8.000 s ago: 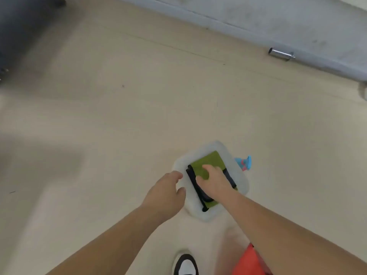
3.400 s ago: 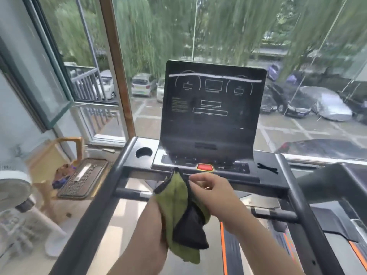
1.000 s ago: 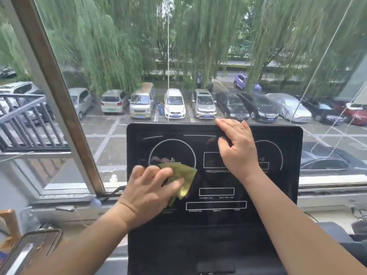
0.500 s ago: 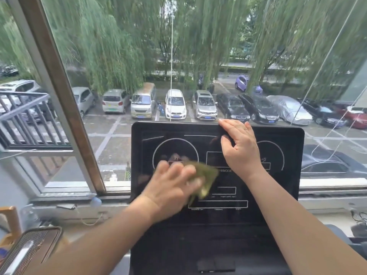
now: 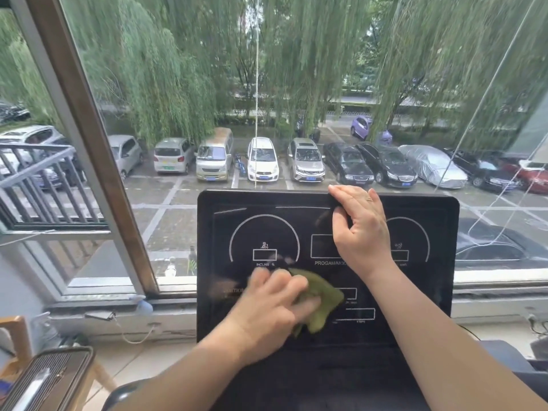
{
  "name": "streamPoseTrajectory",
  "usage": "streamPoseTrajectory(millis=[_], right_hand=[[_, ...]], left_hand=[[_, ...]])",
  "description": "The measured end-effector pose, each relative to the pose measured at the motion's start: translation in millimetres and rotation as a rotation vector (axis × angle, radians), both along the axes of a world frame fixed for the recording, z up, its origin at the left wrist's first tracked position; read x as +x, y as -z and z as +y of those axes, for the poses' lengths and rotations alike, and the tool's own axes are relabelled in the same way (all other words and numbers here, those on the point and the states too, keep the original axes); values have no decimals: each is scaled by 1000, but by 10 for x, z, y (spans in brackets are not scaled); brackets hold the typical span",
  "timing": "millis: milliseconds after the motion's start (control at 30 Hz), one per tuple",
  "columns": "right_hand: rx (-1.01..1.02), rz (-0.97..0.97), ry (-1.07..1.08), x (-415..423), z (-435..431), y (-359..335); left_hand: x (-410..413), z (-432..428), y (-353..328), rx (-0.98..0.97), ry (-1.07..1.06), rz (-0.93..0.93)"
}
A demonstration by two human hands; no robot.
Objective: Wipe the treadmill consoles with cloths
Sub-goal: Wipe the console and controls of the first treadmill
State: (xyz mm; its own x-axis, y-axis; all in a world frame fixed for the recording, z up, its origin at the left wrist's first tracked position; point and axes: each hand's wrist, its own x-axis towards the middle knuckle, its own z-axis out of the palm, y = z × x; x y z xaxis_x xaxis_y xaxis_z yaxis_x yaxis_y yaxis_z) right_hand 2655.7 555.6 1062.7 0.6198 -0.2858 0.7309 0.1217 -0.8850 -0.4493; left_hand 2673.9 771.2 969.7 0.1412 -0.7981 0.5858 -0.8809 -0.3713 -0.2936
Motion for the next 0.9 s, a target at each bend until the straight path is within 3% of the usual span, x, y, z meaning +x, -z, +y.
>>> streamPoseTrajectory(millis=[167,267,333,433,533,600,733,833,900], right_hand=[[9,1,8,8,16,0],[-1,-4,19,5,36,7],[-2,-11,22,8,39,13],[-3,-4,20,5,30,8],[-20,18,25,-12,37,4],[-14,21,26,-19,50,8],[0,21,35,0,54,5],[-13,17,42,5,61,20],[-17,13,43,7,53,23]], left_hand=[[599,109,-792,-482,-356,114],[431,5,-577,-674,-468,157],[147,-15,-117,-614,-433,120],[-161,267,471,-294,-218,14],[-73,502,362,-72,-82,-24],[130,509,37,-146,-148,-7],[495,499,-501,-499,-409,142],[250,223,-324,-749,-562,303],[-34,63,32,-689,-497,275]])
